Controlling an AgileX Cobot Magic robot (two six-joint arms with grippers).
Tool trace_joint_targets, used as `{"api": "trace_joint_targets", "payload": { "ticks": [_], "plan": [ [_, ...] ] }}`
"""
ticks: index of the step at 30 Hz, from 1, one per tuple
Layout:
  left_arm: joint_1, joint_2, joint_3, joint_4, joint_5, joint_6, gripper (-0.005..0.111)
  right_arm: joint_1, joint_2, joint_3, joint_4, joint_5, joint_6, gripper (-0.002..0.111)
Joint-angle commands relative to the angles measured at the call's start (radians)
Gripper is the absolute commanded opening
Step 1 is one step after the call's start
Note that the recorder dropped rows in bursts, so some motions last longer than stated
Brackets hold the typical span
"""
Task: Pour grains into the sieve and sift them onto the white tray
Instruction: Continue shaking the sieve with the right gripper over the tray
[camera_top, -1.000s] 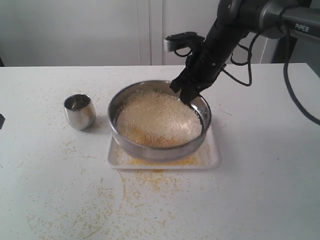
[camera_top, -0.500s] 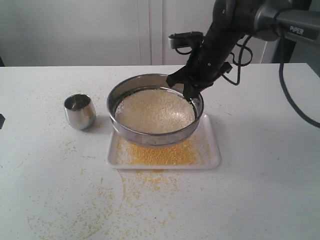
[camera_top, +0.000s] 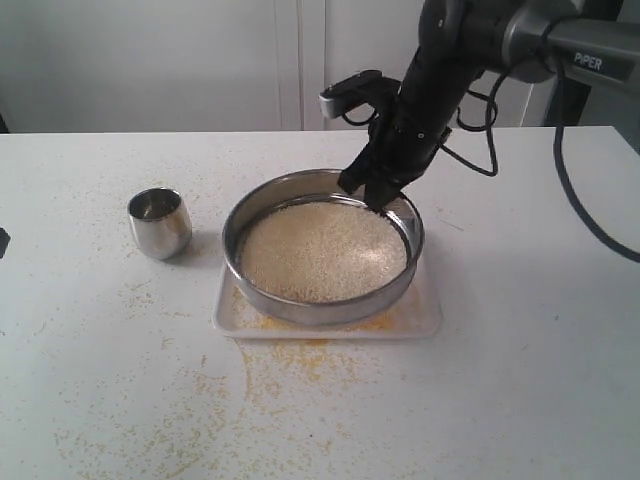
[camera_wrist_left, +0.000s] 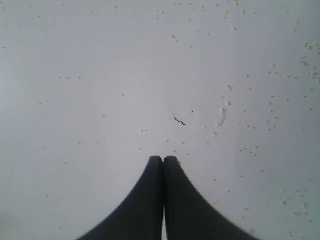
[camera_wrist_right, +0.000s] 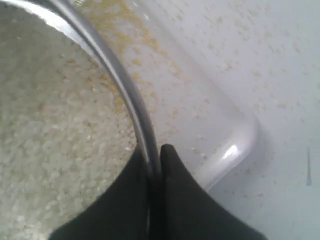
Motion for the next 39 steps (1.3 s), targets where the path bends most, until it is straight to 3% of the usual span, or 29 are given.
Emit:
{"api": "trace_joint_targets", "payload": {
  "ticks": [1, 4, 6, 8, 10, 13, 15, 20, 22, 25, 26, 31, 33, 36, 37, 39],
  "plan": [
    [0.002, -0.011, 0.003, 0.005, 0.009, -0.005, 0.0, -0.024, -0.017, -0.007, 0.089, -0.006, 0.084, 0.0],
    [0.002, -0.011, 0.003, 0.005, 0.009, -0.005, 0.0, -0.015, -0.017, -0.007, 0.164, 0.112, -0.282, 0.0],
    [0.002, -0.011, 0.003, 0.005, 0.009, -0.005, 0.0, -0.017, -0.017, -0.007, 0.086, 0.097, -0.171, 0.0],
    [0.002, -0.011, 0.003, 0.005, 0.009, -0.005, 0.0, -0.02, -0.017, -0.007, 0.037, -0.034, 0.116, 0.0],
    [0.002, -0.011, 0.003, 0.005, 0.009, -0.005, 0.0, -0.022, -0.017, -0.007, 0.077, -0.066, 0.195, 0.0],
    [0.002, -0.011, 0.003, 0.005, 0.009, -0.005, 0.0, -0.019, -0.017, -0.007, 0.213, 0.056, -0.106, 0.0],
    [0.002, -0.011, 0.003, 0.005, 0.009, -0.005, 0.0, -0.019, -0.017, -0.007, 0.189, 0.112, -0.3, 0.0],
    [0.002, -0.011, 0.003, 0.005, 0.009, -0.005, 0.0, -0.04, -0.017, -0.007, 0.034, -0.072, 0.271, 0.0],
    [0.002, -0.011, 0.003, 0.005, 0.009, -0.005, 0.0, -0.037, -0.017, -0.007, 0.135, -0.046, 0.206, 0.0],
    [0.002, -0.011, 0.003, 0.005, 0.009, -0.005, 0.0, -0.029, -0.015, -0.007, 0.249, 0.099, -0.21, 0.0],
    [0.002, -0.011, 0.003, 0.005, 0.009, -0.005, 0.0, -0.029, -0.017, -0.007, 0.226, 0.112, -0.261, 0.0],
    [0.002, -0.011, 0.003, 0.005, 0.009, -0.005, 0.0, -0.043, -0.017, -0.007, 0.072, -0.067, 0.287, 0.0],
    [0.002, -0.011, 0.003, 0.005, 0.009, -0.005, 0.0, -0.04, -0.017, -0.007, 0.14, -0.028, 0.145, 0.0],
    [0.002, -0.011, 0.003, 0.005, 0.009, -0.005, 0.0, -0.036, -0.017, -0.007, 0.201, 0.112, -0.268, 0.0],
    [0.002, -0.011, 0.003, 0.005, 0.009, -0.005, 0.0, -0.036, -0.017, -0.007, 0.162, 0.112, -0.27, 0.0],
    [0.002, -0.011, 0.003, 0.005, 0.009, -0.005, 0.0, -0.04, -0.017, -0.007, 0.073, 0.078, -0.056, 0.0]
  ]
}}
